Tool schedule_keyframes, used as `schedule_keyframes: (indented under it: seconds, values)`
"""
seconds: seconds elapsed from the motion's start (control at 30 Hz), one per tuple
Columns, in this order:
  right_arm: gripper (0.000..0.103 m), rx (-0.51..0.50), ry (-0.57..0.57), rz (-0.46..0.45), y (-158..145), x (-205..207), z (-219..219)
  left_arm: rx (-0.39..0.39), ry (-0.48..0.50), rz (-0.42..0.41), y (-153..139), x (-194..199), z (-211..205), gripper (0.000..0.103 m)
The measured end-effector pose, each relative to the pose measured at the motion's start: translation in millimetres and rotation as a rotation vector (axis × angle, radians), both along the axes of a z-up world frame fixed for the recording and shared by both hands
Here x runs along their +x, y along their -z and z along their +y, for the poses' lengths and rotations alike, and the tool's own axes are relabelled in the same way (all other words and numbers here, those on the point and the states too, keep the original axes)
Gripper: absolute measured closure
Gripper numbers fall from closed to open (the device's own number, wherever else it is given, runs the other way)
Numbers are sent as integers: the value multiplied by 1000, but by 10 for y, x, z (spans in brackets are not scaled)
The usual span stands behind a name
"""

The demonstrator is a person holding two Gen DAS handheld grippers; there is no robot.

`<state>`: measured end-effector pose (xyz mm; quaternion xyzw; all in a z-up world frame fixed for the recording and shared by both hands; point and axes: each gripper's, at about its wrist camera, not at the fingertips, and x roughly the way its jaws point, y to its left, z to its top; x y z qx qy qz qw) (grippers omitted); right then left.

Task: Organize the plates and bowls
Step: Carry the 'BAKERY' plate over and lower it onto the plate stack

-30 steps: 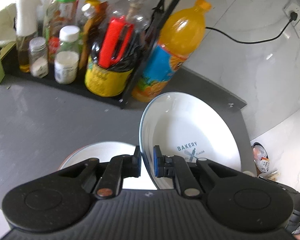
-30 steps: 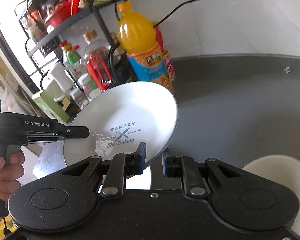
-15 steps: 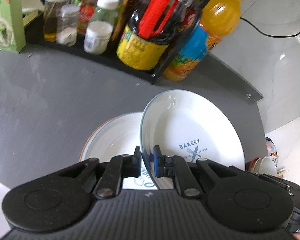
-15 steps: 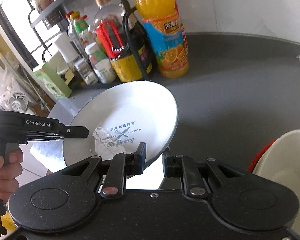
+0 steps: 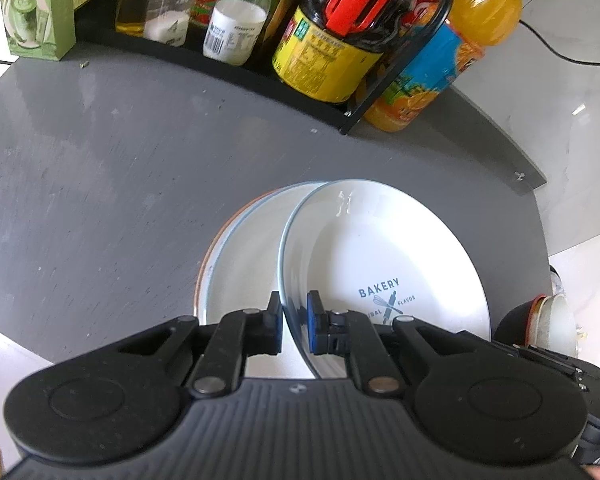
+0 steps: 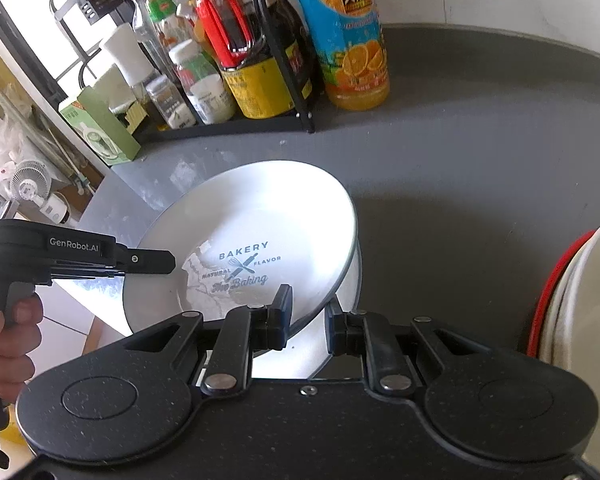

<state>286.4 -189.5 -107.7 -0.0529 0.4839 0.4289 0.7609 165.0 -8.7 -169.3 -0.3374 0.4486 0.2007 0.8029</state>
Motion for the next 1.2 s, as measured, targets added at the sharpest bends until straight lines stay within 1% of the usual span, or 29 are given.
schedule_keyframes:
  seconds: [0.3, 0.4, 0.53, 0.7, 0.93, 1.2]
  values:
    - [87, -34, -8, 27, 108, -20, 84, -21, -2, 34, 168, -51, 72, 93]
    - [87, -46, -17, 19, 114, -33, 120, -27, -5, 40, 205, -60, 99, 93]
    - [87, -59, -24, 22, 122, -25, 154, -33, -1, 45, 224, -61, 130, 93]
    - [86, -82, -29, 26, 135, -17, 195, -16, 18, 64, 242, -30, 118, 91]
    - [86, -105, -33, 31, 134, 4, 255, -35, 24, 78, 267, 3, 150, 91]
    - [86, -113, -27, 32, 136, -15, 249, -50, 25, 129, 221, 38, 148, 89]
